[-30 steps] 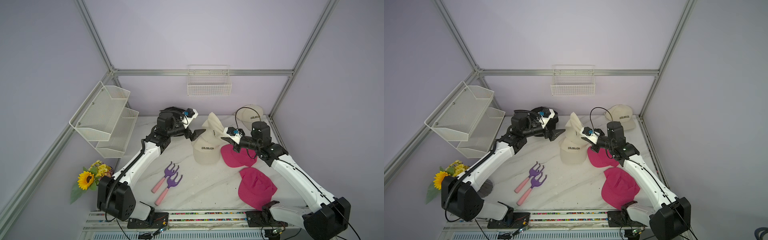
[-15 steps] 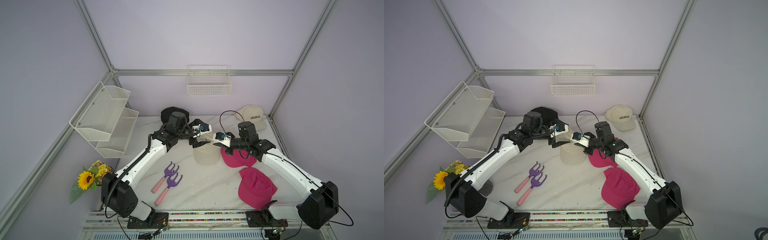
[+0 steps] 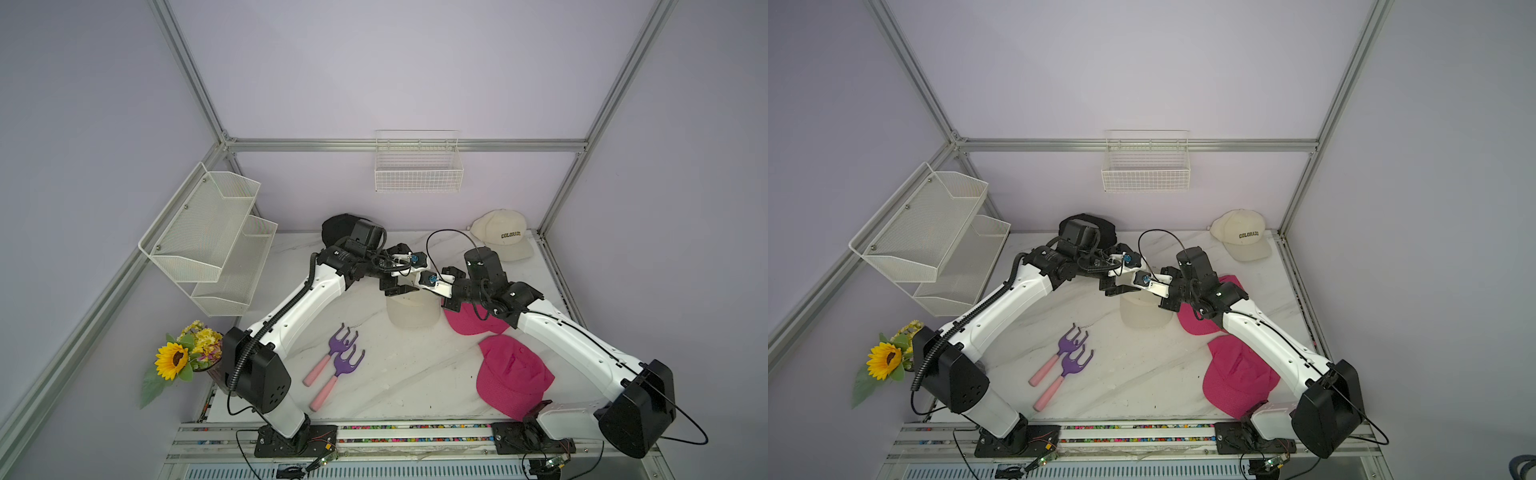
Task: Stack the baseball caps by color
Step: Pick up the baseball cap from the center of the board.
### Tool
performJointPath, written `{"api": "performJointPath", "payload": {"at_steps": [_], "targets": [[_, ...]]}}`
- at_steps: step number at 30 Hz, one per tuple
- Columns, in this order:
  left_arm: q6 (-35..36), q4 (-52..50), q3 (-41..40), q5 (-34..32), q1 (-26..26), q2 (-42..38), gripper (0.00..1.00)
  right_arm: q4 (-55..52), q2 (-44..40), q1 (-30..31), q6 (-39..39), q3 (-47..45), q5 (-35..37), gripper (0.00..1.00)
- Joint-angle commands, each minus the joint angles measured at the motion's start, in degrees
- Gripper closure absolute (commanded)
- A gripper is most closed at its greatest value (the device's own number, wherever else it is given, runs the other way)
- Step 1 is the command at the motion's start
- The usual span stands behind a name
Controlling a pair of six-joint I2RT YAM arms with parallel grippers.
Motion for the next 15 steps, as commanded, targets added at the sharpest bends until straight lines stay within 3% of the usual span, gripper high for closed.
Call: {"api": "performJointPath", "payload": {"at_steps": [1,9,13,15], "targets": [[3.7,-3.0,2.9,-1.3,-0.4,0.1,0.19,-0.3,0.9,0.8,-0.8,2.2,4.4,1.0],[6.6,-12.6,11.0,-1.4,-0.4,5.4,0.36,-0.6,1.0,1.8,-1.7,2.5,8.7,1.0],[6.6,-12.9,11.9,-0.2,-0.4,5.9,0.53,-1.6,1.2,2.2,-2.0,2.9,9.6,1.0],[6.2,-12.8,12.4,0.7,-0.4,5.9,0.57,-0.9,1.0,2.2,-2.4,2.2,8.1,1.0]]}}
